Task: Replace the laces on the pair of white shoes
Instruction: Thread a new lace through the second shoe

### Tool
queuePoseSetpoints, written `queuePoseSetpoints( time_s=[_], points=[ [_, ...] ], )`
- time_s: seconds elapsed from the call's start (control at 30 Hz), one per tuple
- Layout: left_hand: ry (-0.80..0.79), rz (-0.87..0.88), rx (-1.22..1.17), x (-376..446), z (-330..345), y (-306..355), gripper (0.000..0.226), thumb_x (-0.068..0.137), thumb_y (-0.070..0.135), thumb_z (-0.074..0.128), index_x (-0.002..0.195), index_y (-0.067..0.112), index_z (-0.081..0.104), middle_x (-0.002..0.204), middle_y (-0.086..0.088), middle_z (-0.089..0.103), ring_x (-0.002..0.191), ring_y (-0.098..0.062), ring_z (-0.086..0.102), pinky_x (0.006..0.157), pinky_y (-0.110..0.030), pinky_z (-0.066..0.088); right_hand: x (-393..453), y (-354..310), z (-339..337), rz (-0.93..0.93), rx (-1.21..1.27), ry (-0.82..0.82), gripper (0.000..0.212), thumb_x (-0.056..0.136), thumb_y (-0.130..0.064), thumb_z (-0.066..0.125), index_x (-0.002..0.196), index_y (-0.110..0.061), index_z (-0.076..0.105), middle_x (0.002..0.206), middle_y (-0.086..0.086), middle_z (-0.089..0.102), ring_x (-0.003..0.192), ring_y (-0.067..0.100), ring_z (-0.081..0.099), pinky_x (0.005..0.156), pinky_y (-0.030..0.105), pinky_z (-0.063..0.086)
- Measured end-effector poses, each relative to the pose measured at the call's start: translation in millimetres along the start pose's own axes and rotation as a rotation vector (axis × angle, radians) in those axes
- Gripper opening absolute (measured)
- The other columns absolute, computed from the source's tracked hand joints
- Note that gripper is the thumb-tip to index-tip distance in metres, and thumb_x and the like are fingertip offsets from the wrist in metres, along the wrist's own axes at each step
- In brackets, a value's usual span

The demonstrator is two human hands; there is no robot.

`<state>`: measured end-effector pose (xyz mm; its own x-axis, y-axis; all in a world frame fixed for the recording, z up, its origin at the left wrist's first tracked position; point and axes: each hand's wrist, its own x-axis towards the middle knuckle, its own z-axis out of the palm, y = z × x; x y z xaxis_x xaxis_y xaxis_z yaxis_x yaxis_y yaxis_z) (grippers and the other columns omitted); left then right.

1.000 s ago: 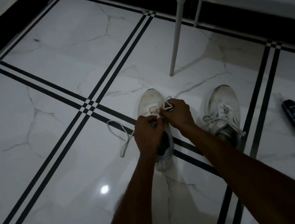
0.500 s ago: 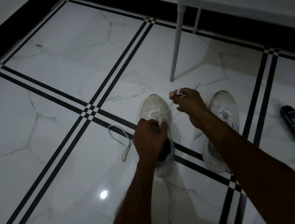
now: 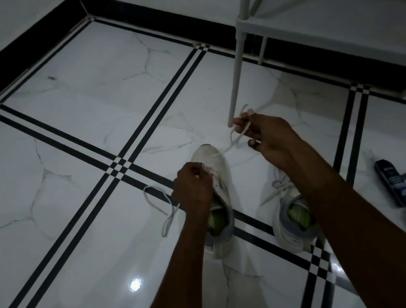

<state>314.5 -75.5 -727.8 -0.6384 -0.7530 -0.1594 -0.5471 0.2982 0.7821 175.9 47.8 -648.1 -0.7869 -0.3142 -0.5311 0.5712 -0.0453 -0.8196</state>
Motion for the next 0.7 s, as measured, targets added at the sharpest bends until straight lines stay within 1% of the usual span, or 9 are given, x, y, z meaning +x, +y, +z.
queuePoseSetpoints(
  time_s=[0.1, 0.13, 0.23, 0.33, 0.37, 0.43, 0.5, 0.6, 0.7],
  points=[
    [-0.102, 0.196, -0.069, 5, 5, 4, 0.060, 0.075, 0.042, 0.083, 0.125, 0.016, 0.066, 0.122, 0.003, 0.069, 0.112, -0.018, 0.064, 0.102, -0.039, 0.048, 2, 18, 4, 0.072, -0.127, -0.008, 0.018, 0.096, -0.030, 0.062, 0.095, -0.018, 0.075, 0.106, 0.000, 0.076, 0.100, 0.015, 0.066, 0.070, 0.026, 0.041],
    [-0.152, 0.241, -0.094, 4, 10, 9, 0.066, 0.075, 0.049, 0.081, 0.130, 0.017, 0.063, 0.127, 0.002, 0.067, 0.117, -0.019, 0.062, 0.105, -0.042, 0.047, 1, 24, 8, 0.086, -0.180, -0.025, 0.019, 0.094, -0.032, 0.064, 0.095, -0.018, 0.077, 0.110, -0.001, 0.074, 0.102, 0.016, 0.064, 0.075, 0.028, 0.043],
    [-0.273, 0.220, -0.117, -1, 17, 25, 0.045, 0.091, 0.046, 0.071, 0.128, 0.020, 0.065, 0.119, 0.003, 0.071, 0.110, -0.011, 0.065, 0.101, -0.039, 0.050, -2, 38, 14, 0.109, -0.266, -0.026, 0.021, 0.090, -0.037, 0.068, 0.097, -0.021, 0.080, 0.114, -0.004, 0.072, 0.094, 0.015, 0.056, 0.079, 0.029, 0.043],
    [-0.187, 0.240, -0.092, 0, 14, 20, 0.022, 0.098, 0.035, 0.065, 0.100, 0.018, 0.078, 0.086, 0.008, 0.073, 0.079, 0.008, 0.064, 0.084, -0.011, 0.046, 0, 43, 11, 0.147, -0.197, 0.025, 0.021, 0.089, -0.035, 0.072, 0.100, -0.019, 0.080, 0.112, -0.003, 0.067, 0.083, 0.013, 0.048, 0.063, 0.025, 0.036],
    [-0.158, 0.203, -0.082, 0, 12, 15, 0.024, 0.098, 0.038, 0.064, 0.096, 0.020, 0.080, 0.083, 0.010, 0.073, 0.075, 0.007, 0.064, 0.084, -0.012, 0.047, 2, 42, 9, 0.168, -0.088, 0.044, 0.020, 0.088, -0.031, 0.072, 0.101, -0.017, 0.078, 0.106, -0.002, 0.065, 0.077, 0.011, 0.046, 0.057, 0.023, 0.033],
    [-0.088, 0.071, -0.074, 4, 10, -1, 0.028, 0.094, 0.047, 0.063, 0.097, 0.027, 0.081, 0.085, 0.009, 0.077, 0.080, -0.006, 0.069, 0.091, -0.037, 0.054, 7, 38, 1, 0.191, 0.179, 0.070, 0.015, 0.091, -0.025, 0.069, 0.099, -0.013, 0.075, 0.089, -0.002, 0.060, 0.064, 0.007, 0.043, 0.053, 0.020, 0.029],
    [-0.012, -0.035, -0.016, 7, 5, -14, 0.032, 0.090, 0.051, 0.061, 0.101, 0.028, 0.080, 0.089, 0.005, 0.078, 0.087, -0.018, 0.070, 0.096, -0.050, 0.050, 12, 31, -8, 0.175, 0.359, 0.077, 0.014, 0.095, -0.022, 0.063, 0.098, -0.012, 0.073, 0.078, -0.002, 0.057, 0.058, 0.005, 0.046, 0.054, 0.019, 0.029],
    [0.066, -0.166, 0.140, 11, -9, -18, 0.026, 0.093, 0.046, 0.064, 0.106, 0.030, 0.079, 0.099, -0.001, 0.076, 0.107, -0.027, 0.062, 0.100, -0.047, 0.033, 19, 26, -21, 0.136, 0.475, 0.065, 0.017, 0.099, -0.023, 0.058, 0.103, -0.012, 0.070, 0.084, -0.002, 0.063, 0.063, 0.004, 0.054, 0.056, 0.018, 0.034],
    [0.058, -0.165, 0.163, 17, -18, -20, 0.026, 0.093, 0.048, 0.065, 0.105, 0.031, 0.079, 0.101, -0.001, 0.076, 0.112, -0.028, 0.059, 0.096, -0.047, 0.030, 21, 23, -24, 0.096, 0.462, 0.057, 0.019, 0.099, -0.026, 0.058, 0.105, -0.012, 0.070, 0.091, -0.002, 0.066, 0.069, 0.005, 0.057, 0.059, 0.018, 0.037]
  ],
)
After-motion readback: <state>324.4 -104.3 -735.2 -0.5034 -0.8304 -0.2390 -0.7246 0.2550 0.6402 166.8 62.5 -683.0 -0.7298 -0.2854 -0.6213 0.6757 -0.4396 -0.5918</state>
